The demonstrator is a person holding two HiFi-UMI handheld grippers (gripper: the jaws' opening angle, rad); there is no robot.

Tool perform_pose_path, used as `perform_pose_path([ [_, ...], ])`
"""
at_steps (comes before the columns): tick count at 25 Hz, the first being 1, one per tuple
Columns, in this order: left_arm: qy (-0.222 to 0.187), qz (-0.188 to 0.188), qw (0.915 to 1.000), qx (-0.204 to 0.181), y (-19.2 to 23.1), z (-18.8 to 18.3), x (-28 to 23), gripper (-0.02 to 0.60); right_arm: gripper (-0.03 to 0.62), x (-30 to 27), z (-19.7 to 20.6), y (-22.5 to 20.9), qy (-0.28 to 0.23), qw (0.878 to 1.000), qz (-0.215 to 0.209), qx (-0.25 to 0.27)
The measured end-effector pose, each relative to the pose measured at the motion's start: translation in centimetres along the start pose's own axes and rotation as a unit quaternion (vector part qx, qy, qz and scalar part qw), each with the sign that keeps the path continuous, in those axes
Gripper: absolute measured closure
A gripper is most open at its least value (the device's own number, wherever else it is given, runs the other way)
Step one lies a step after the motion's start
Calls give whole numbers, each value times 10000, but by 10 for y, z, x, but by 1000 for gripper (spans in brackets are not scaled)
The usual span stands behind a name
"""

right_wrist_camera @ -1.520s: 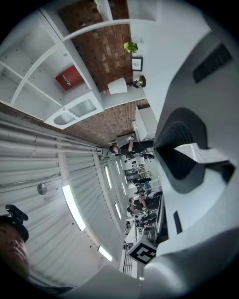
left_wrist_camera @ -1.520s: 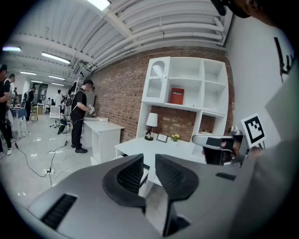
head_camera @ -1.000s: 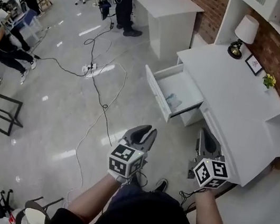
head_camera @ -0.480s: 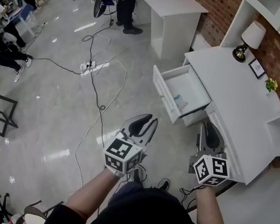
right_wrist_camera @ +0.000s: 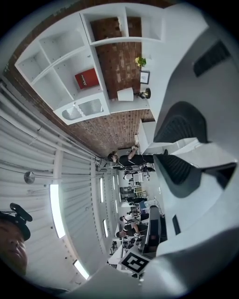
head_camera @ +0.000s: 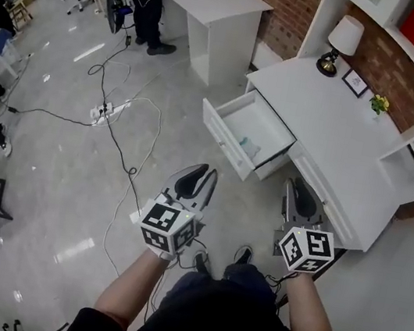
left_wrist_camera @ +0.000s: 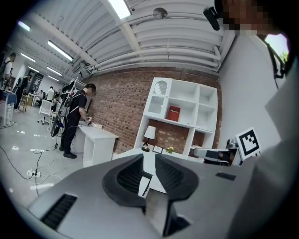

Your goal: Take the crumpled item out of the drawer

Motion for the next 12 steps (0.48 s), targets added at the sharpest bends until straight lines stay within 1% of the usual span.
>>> perform_pose_path([
  [3, 76, 9, 10000, 50, 5, 4, -13, 506, 519, -10, 7, -8, 73, 9999, 35, -77],
  [5, 141, -38, 9999, 56, 8, 7, -21, 506, 522, -21, 13, -14, 123, 9998, -29, -149],
  [9, 240, -230, 9994, -67, 15, 4, -44, 506, 537, -54, 19, -28, 144, 9990, -276, -329],
  [12, 242, -475, 9984, -184, 20, -5, -67, 506, 542, -84, 15, -47, 111, 9976, -515, -453],
])
Point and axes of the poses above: the fingertips, and each gripper's own axes: x backward along the fingers, y to its left, z out of its underside, the point moved 7 cm from there along x, backward along the fingers, and after that the axes turned 5 degrees about -y, right-handed, at the moved point
